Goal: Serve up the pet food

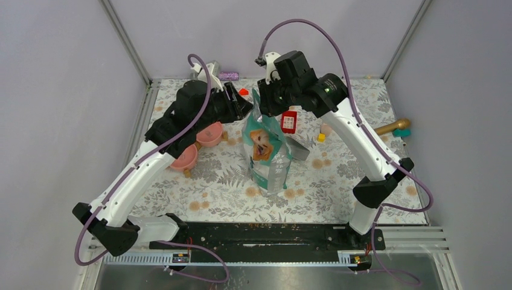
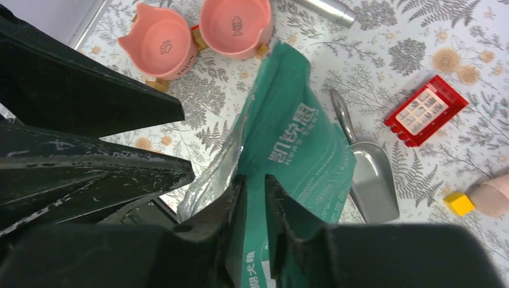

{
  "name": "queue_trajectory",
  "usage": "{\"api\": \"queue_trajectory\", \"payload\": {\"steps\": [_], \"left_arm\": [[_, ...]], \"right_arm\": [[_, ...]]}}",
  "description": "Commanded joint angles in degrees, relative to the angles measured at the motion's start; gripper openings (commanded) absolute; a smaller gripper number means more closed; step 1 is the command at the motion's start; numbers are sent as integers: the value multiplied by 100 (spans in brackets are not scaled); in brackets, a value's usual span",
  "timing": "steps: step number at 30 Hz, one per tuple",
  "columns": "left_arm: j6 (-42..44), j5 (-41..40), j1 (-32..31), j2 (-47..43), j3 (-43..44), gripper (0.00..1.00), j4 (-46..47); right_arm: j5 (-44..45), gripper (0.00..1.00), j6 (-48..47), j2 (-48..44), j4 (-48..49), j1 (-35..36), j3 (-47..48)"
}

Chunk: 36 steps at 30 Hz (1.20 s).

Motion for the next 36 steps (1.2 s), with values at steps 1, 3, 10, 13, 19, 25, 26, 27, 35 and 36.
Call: {"api": "queue_trajectory", "payload": {"steps": [1,3,10,13,19,25,26,27,35,36], "left_arm": [[67,-28,21,135,301,45,192],[58,131,14,210,320,42,198],[45,197,14,357,357,36,202],[43,184,13,383,348,20,202],[19,260,14,451,322,0,217],[-27,329,13,476,305,0,272],[-41,333,17,484,307,0,273],[-39,337,15,480,301,0,283],[-148,441,13,536,268,0,369],[-170,460,16,547,272,0,381]], "right_arm": [[358,29,350,-355,89,6,154],[379,33,399,-399,95,8,146],[475,44,544,-484,165,8,173],[367,46,559,-464,245,7,195],[258,48,584,-152,281,6,455],[348,48,629,214,264,1,762],[343,48,625,260,247,7,791],[383,48,635,317,222,6,827],[357,32,642,662,26,-1,1018],[279,24,669,681,21,0,1031]]}}
